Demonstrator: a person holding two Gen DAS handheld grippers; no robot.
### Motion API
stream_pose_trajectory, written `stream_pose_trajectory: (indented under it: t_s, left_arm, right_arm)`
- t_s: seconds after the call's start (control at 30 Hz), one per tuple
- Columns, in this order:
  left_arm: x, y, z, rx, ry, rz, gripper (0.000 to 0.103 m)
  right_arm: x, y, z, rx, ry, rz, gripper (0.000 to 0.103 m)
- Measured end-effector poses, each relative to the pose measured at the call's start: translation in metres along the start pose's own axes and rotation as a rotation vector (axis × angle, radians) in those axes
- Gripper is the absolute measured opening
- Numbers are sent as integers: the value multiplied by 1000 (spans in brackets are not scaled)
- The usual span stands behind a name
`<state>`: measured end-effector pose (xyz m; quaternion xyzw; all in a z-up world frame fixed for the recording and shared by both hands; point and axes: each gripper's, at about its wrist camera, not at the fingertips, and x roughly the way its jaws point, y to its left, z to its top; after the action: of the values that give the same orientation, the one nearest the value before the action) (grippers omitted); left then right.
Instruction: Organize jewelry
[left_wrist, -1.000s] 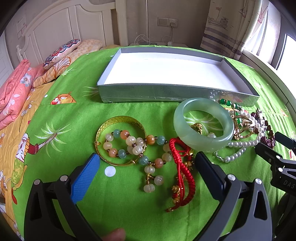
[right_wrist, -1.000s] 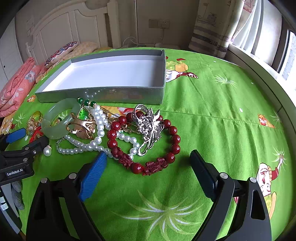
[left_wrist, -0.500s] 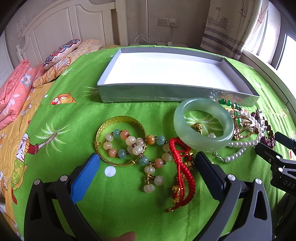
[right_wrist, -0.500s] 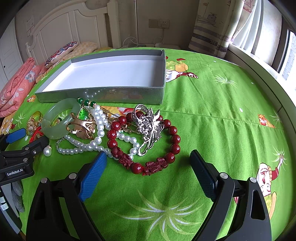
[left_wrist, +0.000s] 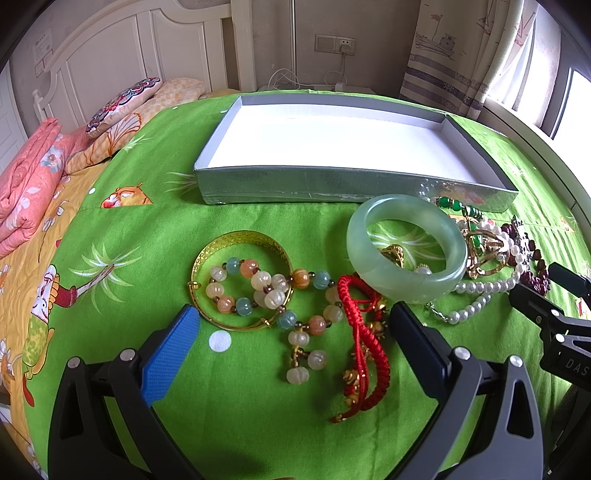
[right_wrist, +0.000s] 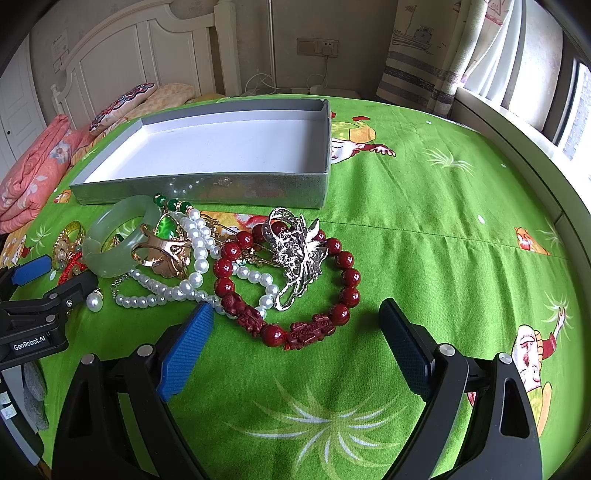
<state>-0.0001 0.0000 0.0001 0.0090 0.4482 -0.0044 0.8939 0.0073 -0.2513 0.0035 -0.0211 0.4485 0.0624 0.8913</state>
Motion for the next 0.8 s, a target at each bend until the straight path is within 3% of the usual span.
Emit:
stream_pose_trajectory:
  t_s: [0.8]
  left_arm:
    - [-9,-1,-13,13,8,-8,101]
  right_arm:
    - [-2,1,-2,0,1,-1,87]
